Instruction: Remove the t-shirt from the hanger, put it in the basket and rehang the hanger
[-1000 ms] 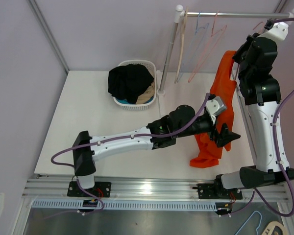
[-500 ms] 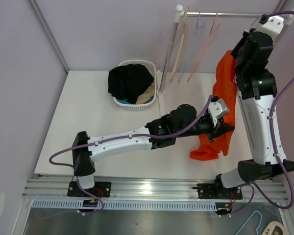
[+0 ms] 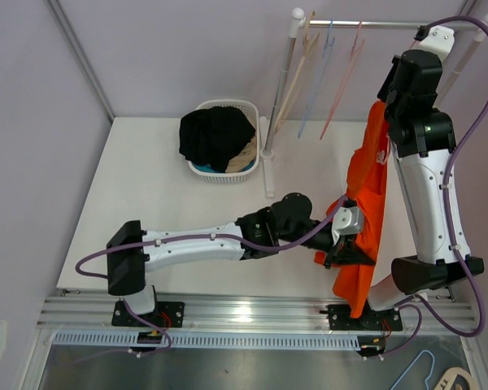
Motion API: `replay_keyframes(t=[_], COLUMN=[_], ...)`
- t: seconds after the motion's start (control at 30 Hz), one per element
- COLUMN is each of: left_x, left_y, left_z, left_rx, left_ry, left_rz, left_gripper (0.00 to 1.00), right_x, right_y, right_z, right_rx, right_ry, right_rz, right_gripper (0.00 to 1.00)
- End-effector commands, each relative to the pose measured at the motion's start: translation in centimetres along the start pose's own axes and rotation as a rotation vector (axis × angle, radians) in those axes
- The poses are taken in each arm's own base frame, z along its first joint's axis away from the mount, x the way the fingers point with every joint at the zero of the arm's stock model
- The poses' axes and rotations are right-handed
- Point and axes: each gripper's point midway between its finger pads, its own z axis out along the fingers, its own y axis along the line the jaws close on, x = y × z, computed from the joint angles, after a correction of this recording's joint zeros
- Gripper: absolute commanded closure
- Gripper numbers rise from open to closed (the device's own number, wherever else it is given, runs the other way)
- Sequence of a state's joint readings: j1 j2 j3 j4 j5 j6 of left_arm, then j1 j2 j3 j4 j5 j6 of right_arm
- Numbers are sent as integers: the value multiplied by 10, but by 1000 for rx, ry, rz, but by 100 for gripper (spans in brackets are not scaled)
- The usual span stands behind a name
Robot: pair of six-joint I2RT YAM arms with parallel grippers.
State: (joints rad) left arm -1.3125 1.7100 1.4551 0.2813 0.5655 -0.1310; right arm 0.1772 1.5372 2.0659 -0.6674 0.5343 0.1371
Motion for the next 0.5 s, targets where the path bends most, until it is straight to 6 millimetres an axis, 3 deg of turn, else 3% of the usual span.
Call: replay_keyframes(t=[0.0,0.03,0.07,0.1,0.13,0.17,0.2,0.23,0.3,0.37,0.43,0.47], left_x=[19,23,42,36,31,33,31,29,18,20,9,15], left_y=[-98,-71,-47,-9,17,45,94,110,156,187,220,245], left_z=[-10,-7,0,-6,-6,-9,-19,-24,-33,-35,-34,-37], left_rx=[376,291,244,180,104,40,-41,-62,-169,-281,-384,-457], left_ry=[88,95,123,97,73,57,10,-17,-64,-59,-39,-42], left_rz=[-70,-111,-173,-212,-330,-397,-439,-511,-526,-498,-491,-530], left_gripper=[99,99,99,99,99,99,99,99,99,99,99,99], right_x=[-66,-65,-63,-62,-42,-51,-46,-30,-20,-11,3,5], right_y=[10,12,13,14,12,13,13,10,9,-1,-6,-6], right_z=[-3,-11,-16,-21,-26,-41,-47,-54,-69,-89,-98,-110], right_rx=[-57,-89,-108,-126,-126,-160,-171,-180,-217,-224,-220,-255], right_ry=[-202,-172,-149,-125,-36,-33,-2,70,118,160,208,217], right_rz=[148,131,123,109,67,79,69,38,23,10,14,30], right_gripper=[100,100,100,100,100,100,100,100,100,100,100,100])
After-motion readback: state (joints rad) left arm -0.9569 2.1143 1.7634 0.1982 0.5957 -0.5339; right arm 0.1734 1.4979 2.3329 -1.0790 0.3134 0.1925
